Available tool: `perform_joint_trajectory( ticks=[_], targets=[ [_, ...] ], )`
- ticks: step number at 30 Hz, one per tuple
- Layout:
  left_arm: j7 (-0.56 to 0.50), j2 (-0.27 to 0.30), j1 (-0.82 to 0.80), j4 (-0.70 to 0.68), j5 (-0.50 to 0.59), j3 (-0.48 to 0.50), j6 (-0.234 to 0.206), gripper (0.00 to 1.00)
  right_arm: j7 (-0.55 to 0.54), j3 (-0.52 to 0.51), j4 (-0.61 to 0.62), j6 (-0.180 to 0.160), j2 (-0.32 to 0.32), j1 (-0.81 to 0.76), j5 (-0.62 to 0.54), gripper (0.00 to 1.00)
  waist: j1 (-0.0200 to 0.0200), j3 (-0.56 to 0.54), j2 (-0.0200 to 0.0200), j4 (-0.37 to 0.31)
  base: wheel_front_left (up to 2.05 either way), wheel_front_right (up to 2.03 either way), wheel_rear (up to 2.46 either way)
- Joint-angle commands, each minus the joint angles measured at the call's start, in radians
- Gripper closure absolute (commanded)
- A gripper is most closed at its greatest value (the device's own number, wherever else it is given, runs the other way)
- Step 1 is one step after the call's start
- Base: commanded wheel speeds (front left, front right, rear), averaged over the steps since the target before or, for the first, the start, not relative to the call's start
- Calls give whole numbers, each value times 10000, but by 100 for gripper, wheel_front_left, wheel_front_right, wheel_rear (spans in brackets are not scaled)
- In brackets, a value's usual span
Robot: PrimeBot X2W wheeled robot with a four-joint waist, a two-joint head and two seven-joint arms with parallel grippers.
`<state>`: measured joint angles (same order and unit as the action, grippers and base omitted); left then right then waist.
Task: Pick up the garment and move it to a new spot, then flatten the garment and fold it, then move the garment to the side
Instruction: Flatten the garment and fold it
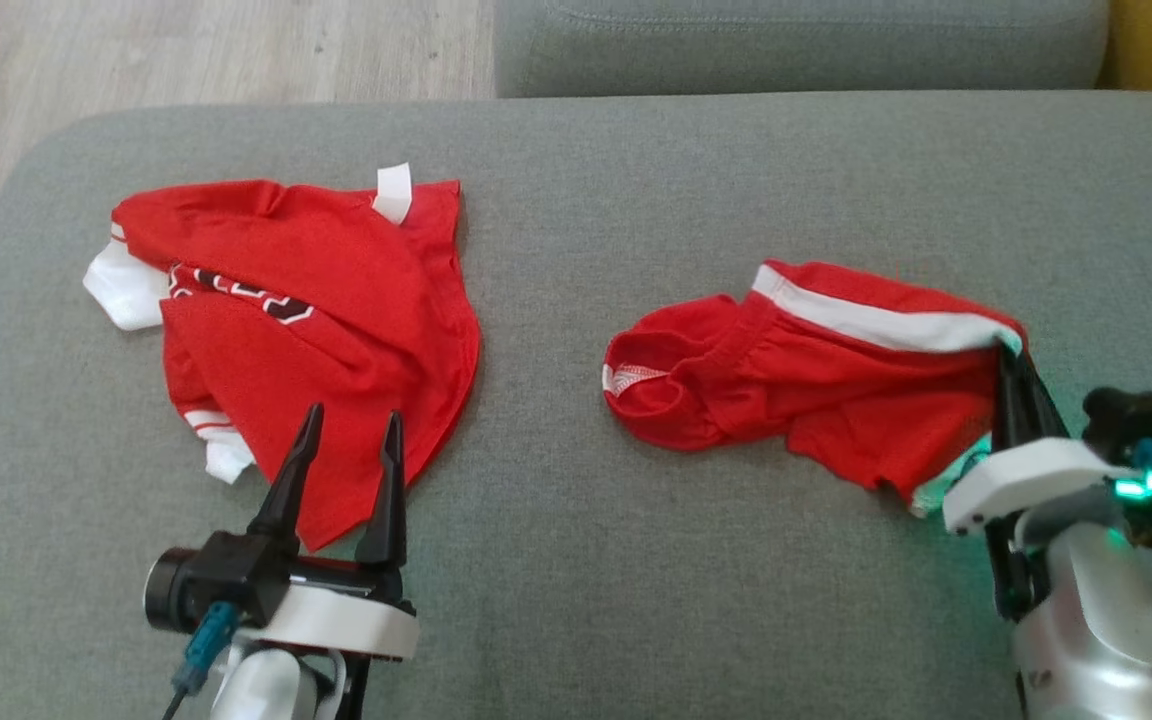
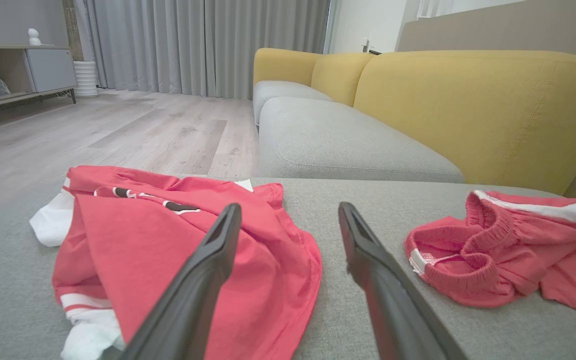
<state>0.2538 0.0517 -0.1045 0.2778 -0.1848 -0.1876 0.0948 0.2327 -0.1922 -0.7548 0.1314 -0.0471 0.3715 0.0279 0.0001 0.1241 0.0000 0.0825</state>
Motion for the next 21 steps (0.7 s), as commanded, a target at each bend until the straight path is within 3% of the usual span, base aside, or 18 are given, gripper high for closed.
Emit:
perform_joint_trajectory(
  ticks=[1,12,21],
  targets=[
    [80,6,-450,-250,49,330,19,0,216,471,538,-7,-32,413,138,100,-1,-76,0,-2,0,0,0],
    [80,-5,-283,-217,-11,229,-40,0,202,1379,3654,-7,-32,315,-68,100,-1,-517,0,239,0,0,0],
    [80,-10,-539,-394,-146,64,-39,0,-1478,1017,4061,-7,-32,2024,-1974,100,-1,136,0,1112,0,0,0]
  ],
)
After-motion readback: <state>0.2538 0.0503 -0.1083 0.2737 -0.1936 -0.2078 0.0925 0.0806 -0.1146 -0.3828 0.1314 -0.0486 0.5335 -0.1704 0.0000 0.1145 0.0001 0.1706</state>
